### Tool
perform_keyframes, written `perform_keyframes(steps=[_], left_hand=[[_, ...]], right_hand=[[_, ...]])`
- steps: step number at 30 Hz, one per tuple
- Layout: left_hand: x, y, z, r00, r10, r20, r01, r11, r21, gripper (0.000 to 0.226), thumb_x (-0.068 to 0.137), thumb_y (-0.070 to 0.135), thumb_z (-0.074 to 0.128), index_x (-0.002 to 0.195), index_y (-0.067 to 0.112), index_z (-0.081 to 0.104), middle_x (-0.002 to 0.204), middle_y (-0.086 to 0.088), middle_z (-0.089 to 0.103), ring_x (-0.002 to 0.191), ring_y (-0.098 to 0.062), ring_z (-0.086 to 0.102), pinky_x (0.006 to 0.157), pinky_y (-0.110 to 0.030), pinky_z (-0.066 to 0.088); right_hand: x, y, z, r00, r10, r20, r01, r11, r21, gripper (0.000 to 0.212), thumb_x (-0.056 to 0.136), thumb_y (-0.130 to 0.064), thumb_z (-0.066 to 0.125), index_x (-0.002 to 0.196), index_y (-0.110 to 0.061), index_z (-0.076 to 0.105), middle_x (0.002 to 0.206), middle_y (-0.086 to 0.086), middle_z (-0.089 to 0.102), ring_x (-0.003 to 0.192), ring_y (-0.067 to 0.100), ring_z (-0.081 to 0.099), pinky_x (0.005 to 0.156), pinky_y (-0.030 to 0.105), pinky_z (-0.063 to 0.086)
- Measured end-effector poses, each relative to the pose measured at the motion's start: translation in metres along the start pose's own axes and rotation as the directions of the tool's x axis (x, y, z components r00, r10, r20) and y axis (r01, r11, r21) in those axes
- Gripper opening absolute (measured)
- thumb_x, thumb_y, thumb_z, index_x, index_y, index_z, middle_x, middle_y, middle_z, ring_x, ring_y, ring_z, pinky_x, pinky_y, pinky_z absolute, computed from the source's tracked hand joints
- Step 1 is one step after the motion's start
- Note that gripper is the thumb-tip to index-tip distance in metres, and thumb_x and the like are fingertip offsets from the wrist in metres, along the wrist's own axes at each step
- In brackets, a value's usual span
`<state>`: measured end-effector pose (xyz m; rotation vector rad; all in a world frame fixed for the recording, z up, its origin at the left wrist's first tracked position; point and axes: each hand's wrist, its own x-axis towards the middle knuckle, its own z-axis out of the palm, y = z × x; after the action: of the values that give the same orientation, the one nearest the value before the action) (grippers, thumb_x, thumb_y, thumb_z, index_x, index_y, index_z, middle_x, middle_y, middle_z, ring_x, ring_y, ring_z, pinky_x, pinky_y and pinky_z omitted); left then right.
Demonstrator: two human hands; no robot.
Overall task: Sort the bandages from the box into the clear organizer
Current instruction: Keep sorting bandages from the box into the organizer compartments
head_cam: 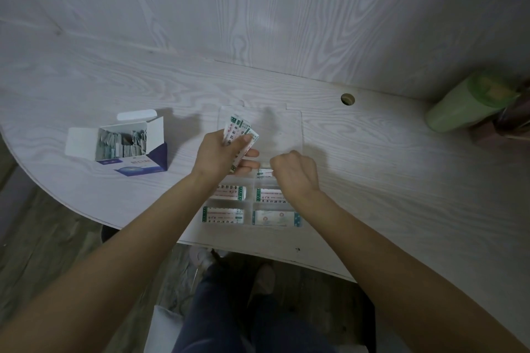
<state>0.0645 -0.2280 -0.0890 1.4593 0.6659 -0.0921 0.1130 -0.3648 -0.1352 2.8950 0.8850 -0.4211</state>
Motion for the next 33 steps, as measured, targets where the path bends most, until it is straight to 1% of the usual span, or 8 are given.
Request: perform_keyframes(steps=[6,11,17,24,26,28,31,33], left_hand=[[-0.001,0.002,-0.002,1.0,0.011,0.008,-0.011,1.0,-0.011,0.005,0.094,0.017,0.057,0.092,0.016,0.061,0.077,-0.01,0.071,0.057,-0.019,0.07,0.057,-0.027,0.059],[-0.001,0.002,-0.004,1.0,-0.003,0.016,0.004,0.999,-0.032,0.004,0.094,0.017,0.058,0.092,0.016,0.062,0.075,-0.008,0.072,0.057,-0.019,0.07,0.06,-0.029,0.059],[-0.003,0.003,-0.006,1.0,-0.01,0.027,0.011,0.999,-0.031,0.005,0.094,0.018,0.057,0.093,0.017,0.062,0.074,-0.007,0.073,0.059,-0.021,0.07,0.056,-0.027,0.058],[-0.006,0.007,-0.006,0.998,-0.021,0.062,0.025,0.998,-0.059,0.007,0.092,0.019,0.059,0.098,0.016,0.062,0.082,-0.009,0.074,0.067,-0.025,0.072,0.061,-0.028,0.059],[-0.007,0.008,-0.007,0.997,-0.034,0.075,0.04,0.996,-0.084,0.01,0.09,0.019,0.061,0.099,0.015,0.062,0.082,-0.009,0.074,0.068,-0.024,0.072,0.061,-0.027,0.059],[-0.009,0.008,-0.008,0.995,-0.04,0.093,0.048,0.996,-0.081,0.013,0.087,0.017,0.064,0.099,0.012,0.063,0.08,-0.009,0.074,0.066,-0.022,0.072,0.059,-0.026,0.058],[-0.012,0.01,-0.006,0.986,-0.022,0.165,0.026,0.999,-0.022,0.014,0.084,0.018,0.067,0.096,0.01,0.065,0.077,-0.008,0.074,0.062,-0.018,0.07,0.055,-0.022,0.056],[-0.016,0.012,-0.002,0.978,-0.003,0.208,0.0,1.0,0.015,0.017,0.085,0.024,0.064,0.096,0.011,0.066,0.078,-0.008,0.074,0.063,-0.018,0.071,0.056,-0.023,0.056]], right_hand=[[0.001,-0.005,-0.015,0.984,-0.106,0.142,0.116,0.991,-0.063,0.027,0.082,0.012,0.05,0.068,-0.011,0.047,0.102,0.006,0.066,0.093,0.022,0.063,0.065,0.027,0.037],[0.006,-0.003,-0.012,0.987,-0.109,0.115,0.11,0.994,0.002,0.017,0.091,0.002,0.05,0.096,-0.008,0.063,0.101,0.008,0.066,0.091,0.024,0.063,0.065,0.027,0.038],[0.007,0.001,-0.004,0.988,-0.072,0.136,0.055,0.991,0.121,0.015,0.091,0.001,0.049,0.091,-0.008,0.062,0.084,0.007,0.059,0.067,0.02,0.049,0.059,0.027,0.035],[0.004,0.008,-0.009,0.987,-0.077,0.14,0.034,0.956,0.293,0.026,0.093,-0.001,0.044,0.106,-0.006,0.065,0.09,0.01,0.063,0.078,0.024,0.059,0.062,0.027,0.044],[-0.001,0.011,-0.014,0.999,-0.052,0.006,0.043,0.877,0.478,0.028,0.096,-0.006,0.046,0.114,-0.009,0.067,0.103,0.011,0.069,0.09,0.024,0.064,0.078,0.032,0.051],[-0.007,0.013,-0.027,0.991,0.076,-0.106,0.036,0.624,0.781,0.021,0.096,-0.014,0.053,0.107,-0.011,0.07,0.1,0.005,0.072,0.091,0.018,0.066,0.084,0.028,0.051],[-0.012,0.015,-0.048,0.994,0.107,0.026,-0.04,0.13,0.991,0.007,0.09,-0.019,0.063,0.091,-0.015,0.07,0.083,-0.001,0.071,0.075,0.01,0.068,0.068,0.02,0.052],[-0.013,0.016,-0.053,0.997,0.06,0.044,-0.05,0.099,0.994,0.003,0.084,-0.011,0.07,0.086,-0.013,0.07,0.078,0.0,0.069,0.065,0.006,0.064,0.059,0.015,0.048]])
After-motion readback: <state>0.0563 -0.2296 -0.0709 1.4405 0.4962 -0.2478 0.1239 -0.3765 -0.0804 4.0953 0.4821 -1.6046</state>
